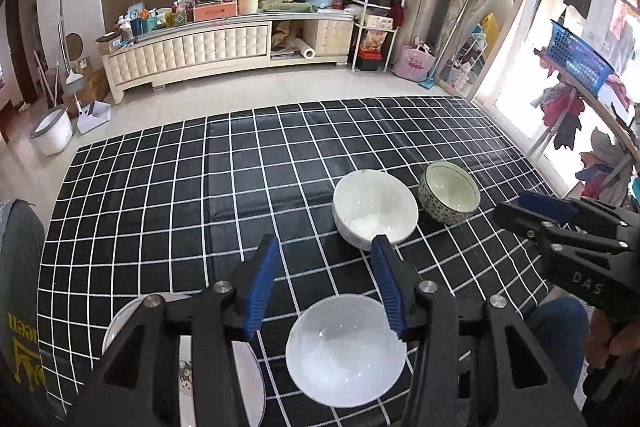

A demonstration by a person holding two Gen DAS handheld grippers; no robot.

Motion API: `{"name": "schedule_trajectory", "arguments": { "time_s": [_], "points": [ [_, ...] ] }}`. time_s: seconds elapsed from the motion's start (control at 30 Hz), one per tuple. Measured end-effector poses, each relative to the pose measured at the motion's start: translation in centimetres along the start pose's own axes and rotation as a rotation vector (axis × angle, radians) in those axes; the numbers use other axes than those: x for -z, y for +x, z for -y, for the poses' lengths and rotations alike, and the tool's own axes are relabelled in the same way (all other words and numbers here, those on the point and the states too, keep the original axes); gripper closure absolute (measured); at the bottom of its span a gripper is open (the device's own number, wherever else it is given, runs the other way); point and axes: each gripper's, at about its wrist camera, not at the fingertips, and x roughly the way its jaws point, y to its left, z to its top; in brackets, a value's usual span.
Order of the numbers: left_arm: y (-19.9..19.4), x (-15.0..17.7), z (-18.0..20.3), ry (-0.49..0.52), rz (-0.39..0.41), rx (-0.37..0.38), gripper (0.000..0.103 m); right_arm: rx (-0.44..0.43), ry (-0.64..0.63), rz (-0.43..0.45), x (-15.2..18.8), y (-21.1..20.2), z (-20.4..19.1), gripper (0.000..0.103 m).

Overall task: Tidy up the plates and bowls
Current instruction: 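Open both grippers and release the white bowl, then move both grippers to the cream bowl and grasp its rim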

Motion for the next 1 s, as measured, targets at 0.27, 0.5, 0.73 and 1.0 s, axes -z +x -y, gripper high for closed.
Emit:
{"name": "schedule_trajectory", "arguments": {
  "time_s": [0.27, 0.5, 0.73, 1.0],
  "points": [
    [1.9, -2.9, 0.6, 0.001, 0.000, 0.005, 0.058, -0.011, 0.003, 0.001, -2.0, 1.3, 1.4, 0.049],
    [3.6, -5.1, 1.3, 0.034, -0.001, 0.011, 0.058, -0.024, 0.009, -0.012, -3.2, 3.4, 2.0, 0.043],
    [5.6, -5.9, 1.3, 0.064, -0.011, 0.003, 0.032, -0.040, 0.003, -0.052, -3.5, 6.5, 2.2, 0.033],
    [9.8, -5.5, 0.7, 0.066, -0.114, 0.022, 0.032, -0.044, -0.022, -0.127, -2.8, 10.1, 2.0, 0.025]
  ]
}}
